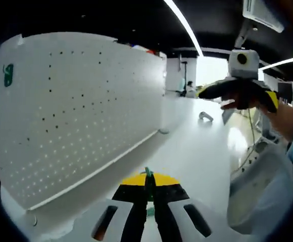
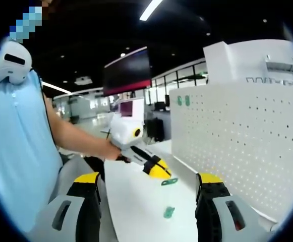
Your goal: Insert the hook assembly into the mounting plate slot until the hook locks in place.
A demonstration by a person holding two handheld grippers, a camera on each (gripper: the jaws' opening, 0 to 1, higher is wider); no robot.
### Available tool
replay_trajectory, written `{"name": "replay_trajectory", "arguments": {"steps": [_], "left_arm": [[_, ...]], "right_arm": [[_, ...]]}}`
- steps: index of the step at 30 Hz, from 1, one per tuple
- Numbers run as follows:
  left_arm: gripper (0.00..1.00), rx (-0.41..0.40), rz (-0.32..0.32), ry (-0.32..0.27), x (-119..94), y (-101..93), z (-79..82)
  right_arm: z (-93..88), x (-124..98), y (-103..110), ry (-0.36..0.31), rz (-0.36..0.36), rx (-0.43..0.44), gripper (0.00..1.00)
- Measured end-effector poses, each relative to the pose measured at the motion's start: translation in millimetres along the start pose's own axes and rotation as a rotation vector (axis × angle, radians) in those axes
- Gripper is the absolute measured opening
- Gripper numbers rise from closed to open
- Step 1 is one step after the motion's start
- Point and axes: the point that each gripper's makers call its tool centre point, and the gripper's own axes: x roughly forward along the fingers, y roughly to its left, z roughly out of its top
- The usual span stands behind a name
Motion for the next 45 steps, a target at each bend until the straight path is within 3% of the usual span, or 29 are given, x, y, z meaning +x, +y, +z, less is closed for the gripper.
{"name": "replay_trajectory", "arguments": {"steps": [9,22,30,45], "left_arm": [[0.02,0.020,-0.139,-0.130,-19,-27.0,45.7],[0.02,0.035,-0.252,-0.268,-42,-58.0,85.9],[0.02,0.047,-0.308,-0.308,-46,-73.0,96.9],[0.02,0.027,-0.397,-0.387,-57,-94.9,114.2]], "right_arm": [[3.7,1,3,-0.003,0.006,-0.008,0.77],[9.6,2,8,-0.013,0.015,-0.020,0.76],[15.5,0,10,-0.031,0.022,-0.028,0.71],[23.2,1,22,-0.068,0.072,-0.022,0.48]]}}
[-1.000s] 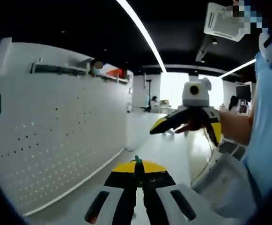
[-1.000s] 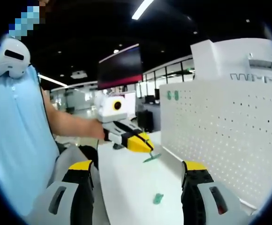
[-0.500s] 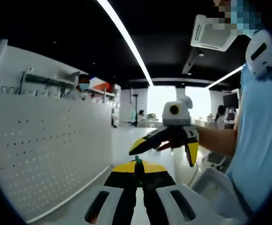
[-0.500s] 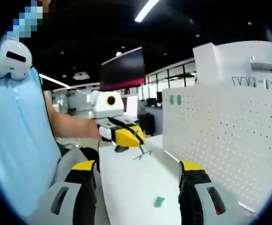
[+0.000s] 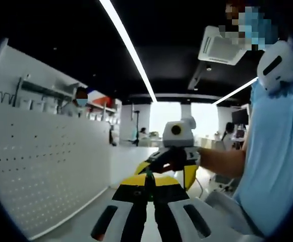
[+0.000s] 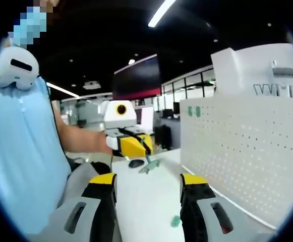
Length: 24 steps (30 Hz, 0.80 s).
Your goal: Insert the hook assembly into the mounting plate slot until the hook locks in place.
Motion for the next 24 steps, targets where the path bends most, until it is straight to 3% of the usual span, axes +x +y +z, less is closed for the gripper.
{"name": "replay_trajectory", "arguments": {"steps": [14,24], "left_arm": [[0.02,-0.017,-0.075,-0.028,4,-19.4,4.5],[0.02,-0.036,-0.115,-0.054,8,-26.9,8.6]], "right_arm": [[1.3,7,14,-0.025,0.068,0.016,0.29],[9.4,5,18,-0.071,0.100,0.023,0.23]]}}
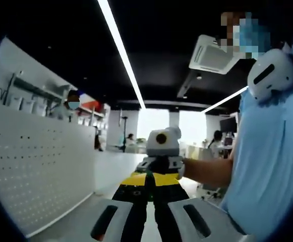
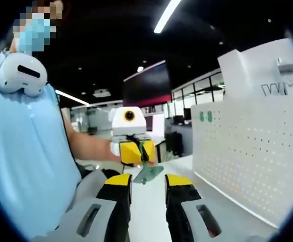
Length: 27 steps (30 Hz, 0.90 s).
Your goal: Insert the hook assembly into the mounting plate slot until the hook locks in place.
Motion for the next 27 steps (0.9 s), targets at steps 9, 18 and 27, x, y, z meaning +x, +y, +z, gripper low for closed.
{"name": "replay_trajectory", "arguments": {"steps": [9,18,27], "left_arm": [[0.02,-0.017,-0.029,-0.035,0.0,-4.9,4.9],[0.03,-0.018,-0.029,-0.034,-2.1,-4.2,5.5],[0.03,-0.010,-0.023,-0.014,-5.3,-3.8,2.2]], "right_arm": [[1.6,1.7,5.9,-0.009,0.034,0.009,0.19],[4.6,0.8,8.7,-0.011,0.043,-0.005,0.16],[3.6,-0.1,8.8,0.002,0.034,-0.015,0.15]]}}
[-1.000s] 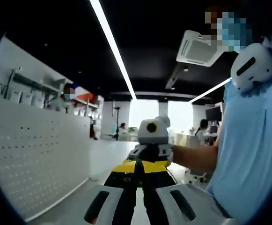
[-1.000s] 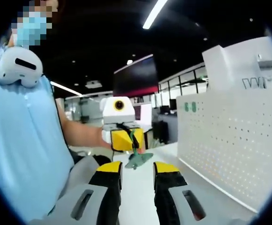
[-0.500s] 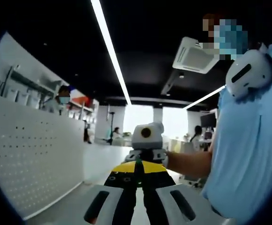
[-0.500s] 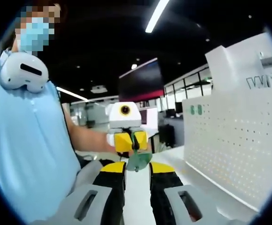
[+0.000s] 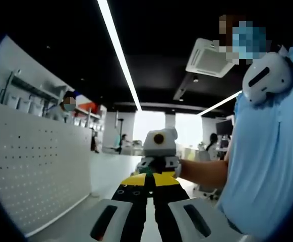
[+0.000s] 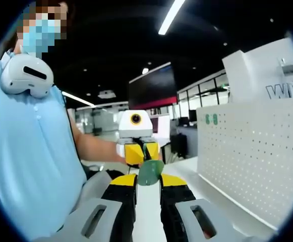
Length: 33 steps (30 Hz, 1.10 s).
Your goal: Insert the hook assembly into the mounting plate slot until the hook locks in place.
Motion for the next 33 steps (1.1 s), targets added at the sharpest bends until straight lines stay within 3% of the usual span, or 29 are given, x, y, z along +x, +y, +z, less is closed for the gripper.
{"name": "replay_trajectory", "arguments": {"steps": [8,12,15,26,33], "left_arm": [[0.04,0.034,0.008,0.054,-2,0.9,-4.8],[0.12,0.045,0.017,0.129,-2,2.4,-15.0],[0.11,0.059,0.015,0.131,-2,2.5,-15.9],[0.06,0.121,0.001,0.220,0,1.5,-29.3],[0.05,0.121,0.002,0.237,1,1.8,-33.8]], "right_arm": [[-3.7,1,0,0.018,-0.005,0.003,0.15],[-6.3,1,-1,0.034,-0.010,0.003,0.15],[-12.6,2,-3,0.070,-0.018,-0.004,0.15],[-17.2,2,-2,0.094,-0.010,-0.006,0.15],[-23.4,3,-2,0.125,-0.008,-0.007,0.15]]}}
